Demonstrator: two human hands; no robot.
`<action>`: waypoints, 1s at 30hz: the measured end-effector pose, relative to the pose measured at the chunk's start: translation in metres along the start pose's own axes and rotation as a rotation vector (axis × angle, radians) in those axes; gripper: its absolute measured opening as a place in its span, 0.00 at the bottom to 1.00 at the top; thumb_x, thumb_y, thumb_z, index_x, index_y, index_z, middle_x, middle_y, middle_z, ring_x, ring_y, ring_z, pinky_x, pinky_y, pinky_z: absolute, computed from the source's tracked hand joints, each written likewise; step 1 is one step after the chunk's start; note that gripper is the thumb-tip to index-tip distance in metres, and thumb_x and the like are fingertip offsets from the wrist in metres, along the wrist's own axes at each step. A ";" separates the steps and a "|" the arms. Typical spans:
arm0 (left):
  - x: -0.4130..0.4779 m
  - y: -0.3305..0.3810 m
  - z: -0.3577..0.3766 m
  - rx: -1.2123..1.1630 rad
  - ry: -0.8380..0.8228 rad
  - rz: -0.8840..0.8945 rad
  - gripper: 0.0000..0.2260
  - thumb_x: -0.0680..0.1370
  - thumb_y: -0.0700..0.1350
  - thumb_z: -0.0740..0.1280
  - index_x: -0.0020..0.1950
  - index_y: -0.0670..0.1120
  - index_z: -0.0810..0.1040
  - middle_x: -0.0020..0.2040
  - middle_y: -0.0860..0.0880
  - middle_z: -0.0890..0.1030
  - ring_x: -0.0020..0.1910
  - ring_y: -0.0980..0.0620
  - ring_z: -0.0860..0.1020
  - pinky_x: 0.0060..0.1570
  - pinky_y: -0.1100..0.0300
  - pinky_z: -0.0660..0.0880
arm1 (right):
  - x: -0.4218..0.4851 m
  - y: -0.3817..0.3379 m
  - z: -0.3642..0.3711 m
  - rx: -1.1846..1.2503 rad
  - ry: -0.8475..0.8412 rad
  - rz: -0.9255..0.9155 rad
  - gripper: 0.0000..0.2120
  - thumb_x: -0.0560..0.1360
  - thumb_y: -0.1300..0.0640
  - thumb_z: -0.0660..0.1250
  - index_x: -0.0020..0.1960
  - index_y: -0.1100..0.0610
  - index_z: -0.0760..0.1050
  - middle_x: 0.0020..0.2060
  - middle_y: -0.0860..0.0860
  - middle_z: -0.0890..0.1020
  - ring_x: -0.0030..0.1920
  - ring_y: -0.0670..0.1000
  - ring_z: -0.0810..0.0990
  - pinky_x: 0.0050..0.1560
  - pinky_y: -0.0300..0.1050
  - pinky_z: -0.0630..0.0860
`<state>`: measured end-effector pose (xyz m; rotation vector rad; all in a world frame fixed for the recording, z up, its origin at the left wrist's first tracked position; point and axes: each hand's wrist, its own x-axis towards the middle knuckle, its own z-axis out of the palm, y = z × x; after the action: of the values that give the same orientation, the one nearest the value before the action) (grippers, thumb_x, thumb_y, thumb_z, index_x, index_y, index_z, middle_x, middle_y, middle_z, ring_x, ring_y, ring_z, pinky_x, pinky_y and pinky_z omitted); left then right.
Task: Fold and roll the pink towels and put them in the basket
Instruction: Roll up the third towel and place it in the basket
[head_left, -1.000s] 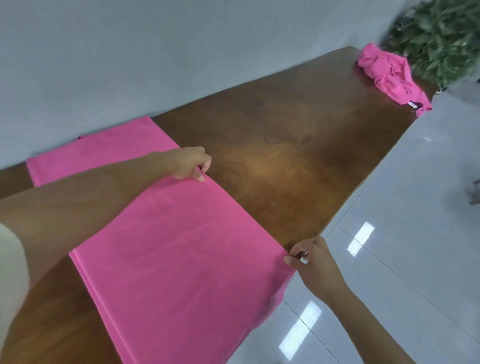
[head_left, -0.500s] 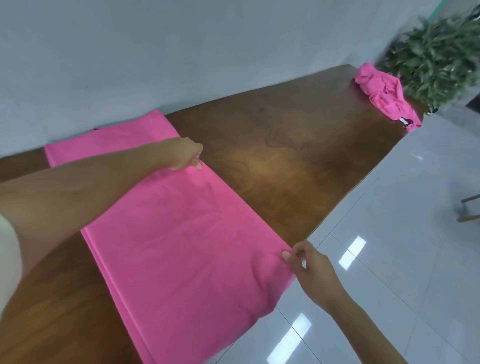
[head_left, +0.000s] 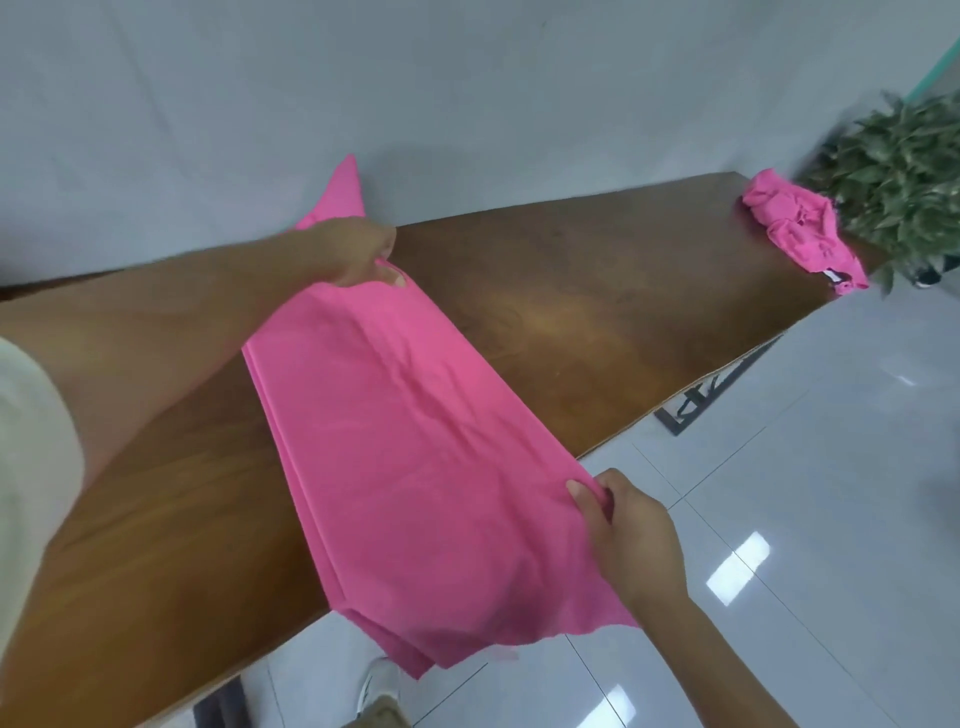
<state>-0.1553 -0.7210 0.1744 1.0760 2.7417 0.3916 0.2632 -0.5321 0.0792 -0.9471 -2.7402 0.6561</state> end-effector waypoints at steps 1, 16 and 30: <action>-0.007 0.000 -0.004 -0.009 0.029 0.001 0.15 0.78 0.57 0.70 0.52 0.47 0.73 0.53 0.45 0.78 0.51 0.45 0.75 0.44 0.55 0.70 | -0.007 -0.005 -0.003 -0.040 0.019 -0.026 0.18 0.81 0.37 0.56 0.43 0.50 0.69 0.30 0.46 0.76 0.31 0.46 0.76 0.33 0.41 0.72; -0.132 -0.040 -0.021 0.295 0.037 -0.137 0.20 0.74 0.48 0.77 0.53 0.38 0.72 0.50 0.39 0.79 0.45 0.40 0.76 0.49 0.46 0.76 | -0.129 -0.067 0.023 -0.132 -0.082 -0.585 0.13 0.83 0.43 0.55 0.57 0.49 0.74 0.44 0.43 0.81 0.36 0.47 0.79 0.37 0.45 0.79; -0.171 -0.014 0.086 0.130 -0.081 -0.060 0.36 0.75 0.62 0.72 0.75 0.42 0.66 0.64 0.40 0.76 0.58 0.40 0.76 0.60 0.45 0.74 | -0.144 -0.042 0.018 -0.025 -0.319 -0.551 0.12 0.83 0.48 0.60 0.66 0.46 0.73 0.53 0.41 0.79 0.43 0.41 0.73 0.49 0.41 0.76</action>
<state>-0.0194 -0.8328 0.0991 1.0127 2.7520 0.1592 0.3481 -0.6572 0.0807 -0.0614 -3.0769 0.7085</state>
